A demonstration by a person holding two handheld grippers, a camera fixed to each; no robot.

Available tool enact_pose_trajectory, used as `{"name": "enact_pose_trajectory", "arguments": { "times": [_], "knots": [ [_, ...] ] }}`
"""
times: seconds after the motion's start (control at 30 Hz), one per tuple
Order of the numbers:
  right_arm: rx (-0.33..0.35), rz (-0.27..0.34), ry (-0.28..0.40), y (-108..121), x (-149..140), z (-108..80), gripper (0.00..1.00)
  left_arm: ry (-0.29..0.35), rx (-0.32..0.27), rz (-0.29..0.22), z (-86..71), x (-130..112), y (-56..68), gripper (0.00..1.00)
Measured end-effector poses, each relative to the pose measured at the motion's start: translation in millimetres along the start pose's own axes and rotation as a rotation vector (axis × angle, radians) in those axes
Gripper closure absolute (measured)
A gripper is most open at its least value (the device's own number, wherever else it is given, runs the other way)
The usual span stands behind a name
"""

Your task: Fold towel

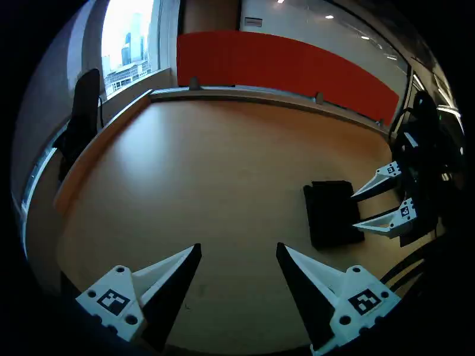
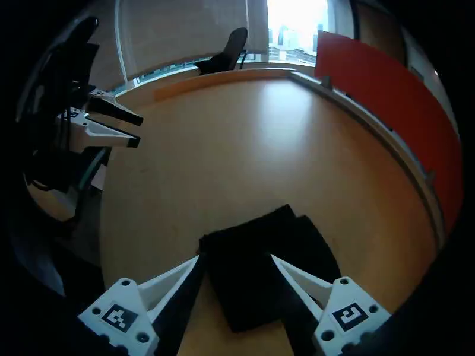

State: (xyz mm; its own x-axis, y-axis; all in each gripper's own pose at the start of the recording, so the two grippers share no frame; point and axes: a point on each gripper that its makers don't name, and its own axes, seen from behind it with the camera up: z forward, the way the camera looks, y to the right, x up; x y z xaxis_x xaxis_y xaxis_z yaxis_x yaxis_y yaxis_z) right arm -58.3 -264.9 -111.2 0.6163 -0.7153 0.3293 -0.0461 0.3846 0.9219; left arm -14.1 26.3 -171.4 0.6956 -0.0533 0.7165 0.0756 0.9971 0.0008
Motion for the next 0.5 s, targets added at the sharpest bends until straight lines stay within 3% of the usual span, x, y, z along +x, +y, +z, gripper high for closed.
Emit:
{"name": "enact_pose_trajectory", "arguments": {
  "times": [0.5],
  "knots": [
    [-0.028, 0.047, -0.02, -3.4, -26.4, -3.8, 0.26, 0.005, -0.007, 0.007, 0.9, 1.6, 3.6, 0.06]
  ]
}}
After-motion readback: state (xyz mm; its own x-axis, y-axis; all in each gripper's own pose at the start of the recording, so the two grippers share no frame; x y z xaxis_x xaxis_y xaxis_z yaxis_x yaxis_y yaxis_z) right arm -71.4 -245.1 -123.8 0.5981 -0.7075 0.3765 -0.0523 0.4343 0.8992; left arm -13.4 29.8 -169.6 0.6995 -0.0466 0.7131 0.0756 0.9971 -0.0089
